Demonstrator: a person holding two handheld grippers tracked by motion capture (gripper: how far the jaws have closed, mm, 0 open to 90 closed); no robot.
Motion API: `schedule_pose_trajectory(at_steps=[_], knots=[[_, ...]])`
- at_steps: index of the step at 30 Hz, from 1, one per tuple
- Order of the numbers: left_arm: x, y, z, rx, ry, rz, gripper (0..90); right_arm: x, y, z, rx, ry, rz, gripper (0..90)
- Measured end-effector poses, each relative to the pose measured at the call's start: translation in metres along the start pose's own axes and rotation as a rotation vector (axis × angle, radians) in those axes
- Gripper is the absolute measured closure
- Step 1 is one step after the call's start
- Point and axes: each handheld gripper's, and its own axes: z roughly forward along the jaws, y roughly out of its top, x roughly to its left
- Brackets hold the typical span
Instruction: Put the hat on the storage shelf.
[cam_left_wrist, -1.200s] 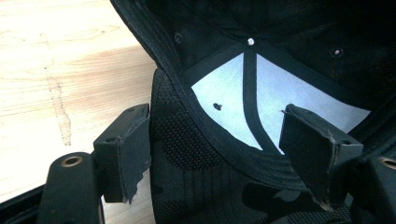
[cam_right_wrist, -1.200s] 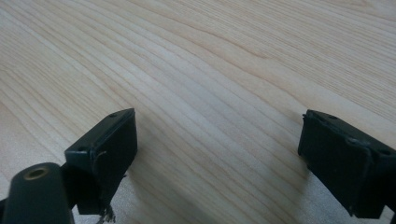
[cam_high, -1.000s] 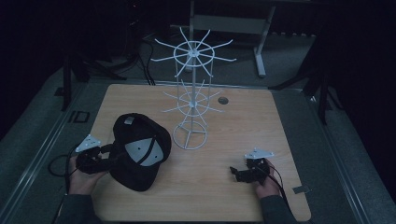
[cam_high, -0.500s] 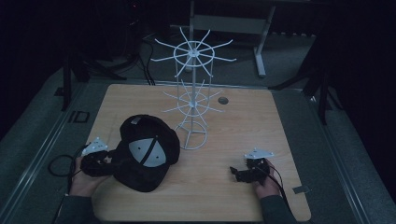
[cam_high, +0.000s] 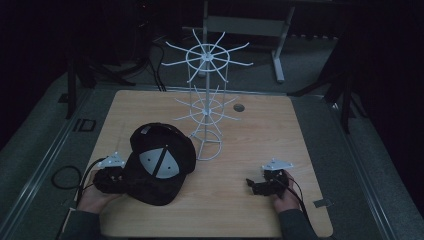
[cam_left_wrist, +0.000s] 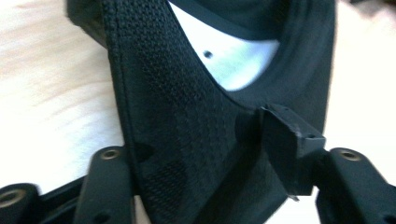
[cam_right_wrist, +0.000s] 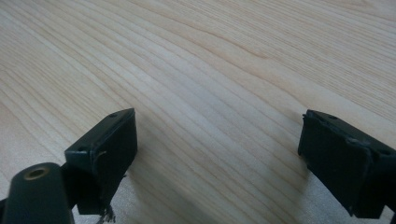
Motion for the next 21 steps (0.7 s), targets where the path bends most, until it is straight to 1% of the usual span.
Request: schedule_pose_trajectory(at_steps=[3, 5, 7, 10, 14, 19, 21], knots=[[-0.003, 0.0, 0.001, 0.032, -0.027, 0.01, 49.6, 0.0, 0.0, 0.0, 0.0, 0.0, 0.0, 11.7], [-0.003, 0.001, 0.001, 0.05, -0.041, 0.007, 53.1, 0.0, 0.0, 0.0, 0.0, 0.0, 0.001, 11.6], [-0.003, 0.002, 0.0, 0.052, -0.048, 0.003, 56.8, 0.0, 0.0, 0.0, 0.0, 0.0, 0.001, 11.7], [-0.002, 0.003, -0.003, 0.043, -0.042, -0.012, 62.1, 0.0, 0.0, 0.0, 0.0, 0.0, 0.0, 11.7], [0.001, 0.002, -0.005, 0.037, -0.03, -0.036, 65.3, 0.0, 0.0, 0.0, 0.0, 0.0, 0.001, 11.7], [0.001, 0.003, -0.008, 0.023, -0.021, -0.042, 68.2, 0.0, 0.0, 0.0, 0.0, 0.0, 0.001, 11.7], [0.001, 0.005, -0.011, -0.001, -0.004, -0.047, 70.9, 0.0, 0.0, 0.0, 0.0, 0.0, 0.0, 11.7]])
